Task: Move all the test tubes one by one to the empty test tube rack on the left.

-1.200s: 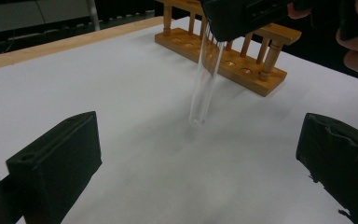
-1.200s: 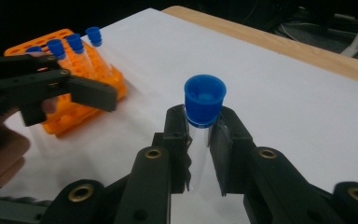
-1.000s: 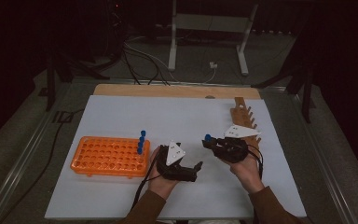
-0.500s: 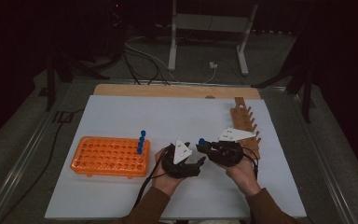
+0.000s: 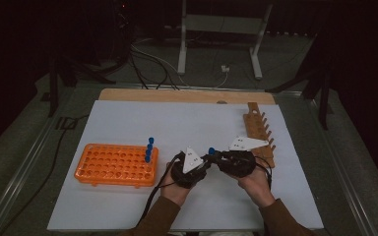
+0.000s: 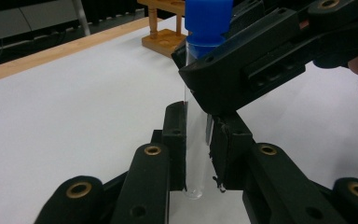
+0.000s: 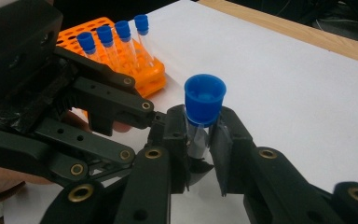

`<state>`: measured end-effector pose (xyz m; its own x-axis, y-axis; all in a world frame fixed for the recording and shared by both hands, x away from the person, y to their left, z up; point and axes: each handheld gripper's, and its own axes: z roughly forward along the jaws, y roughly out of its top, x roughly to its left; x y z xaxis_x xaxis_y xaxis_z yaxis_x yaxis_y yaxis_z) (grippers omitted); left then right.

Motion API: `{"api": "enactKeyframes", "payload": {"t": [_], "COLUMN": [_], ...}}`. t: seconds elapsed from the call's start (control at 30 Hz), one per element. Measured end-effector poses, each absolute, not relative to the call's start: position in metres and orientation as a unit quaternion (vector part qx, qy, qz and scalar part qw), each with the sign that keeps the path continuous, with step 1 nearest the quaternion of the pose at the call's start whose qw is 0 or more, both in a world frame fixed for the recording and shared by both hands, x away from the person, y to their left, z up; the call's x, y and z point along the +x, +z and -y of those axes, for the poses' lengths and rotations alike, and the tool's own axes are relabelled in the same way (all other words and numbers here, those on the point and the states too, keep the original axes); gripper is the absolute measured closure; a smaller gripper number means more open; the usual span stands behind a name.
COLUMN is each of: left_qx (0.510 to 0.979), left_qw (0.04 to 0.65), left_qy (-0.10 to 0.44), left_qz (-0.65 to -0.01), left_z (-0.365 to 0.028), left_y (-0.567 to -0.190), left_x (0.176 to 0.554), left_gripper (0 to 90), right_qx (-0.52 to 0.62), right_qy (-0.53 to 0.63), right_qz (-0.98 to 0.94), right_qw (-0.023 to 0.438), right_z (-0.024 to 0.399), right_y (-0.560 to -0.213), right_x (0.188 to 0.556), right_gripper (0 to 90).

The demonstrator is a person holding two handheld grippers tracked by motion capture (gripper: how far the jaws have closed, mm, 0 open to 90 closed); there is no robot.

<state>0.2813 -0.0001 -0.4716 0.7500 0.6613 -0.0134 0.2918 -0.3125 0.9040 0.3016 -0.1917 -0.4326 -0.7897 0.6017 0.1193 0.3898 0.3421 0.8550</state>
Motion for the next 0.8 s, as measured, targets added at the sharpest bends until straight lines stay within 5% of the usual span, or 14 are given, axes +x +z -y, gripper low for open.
{"api": "enactKeyframes", "payload": {"t": [0.17, 0.6, 0.8], "left_qx": [0.789, 0.784, 0.783], "left_qw": [0.502, 0.497, 0.498], "left_qy": [0.184, 0.183, 0.182], "left_qz": [-0.304, -0.325, -0.326], "left_z": [-0.001, -0.015, -0.022], "left_y": [-0.471, -0.473, -0.472], "left_x": [0.282, 0.282, 0.28], "left_gripper": [78.2, 78.2, 78.3], "right_qx": [0.304, 0.341, 0.367], "right_qy": [0.491, 0.498, 0.488], "right_qz": [-0.81, -0.788, -0.778], "right_qw": [0.105, 0.123, 0.146], "right_z": [0.195, 0.218, 0.23], "right_y": [-0.431, -0.427, -0.432], "right_x": [0.302, 0.309, 0.314], "right_gripper": [66.6, 18.4, 11.0]}}
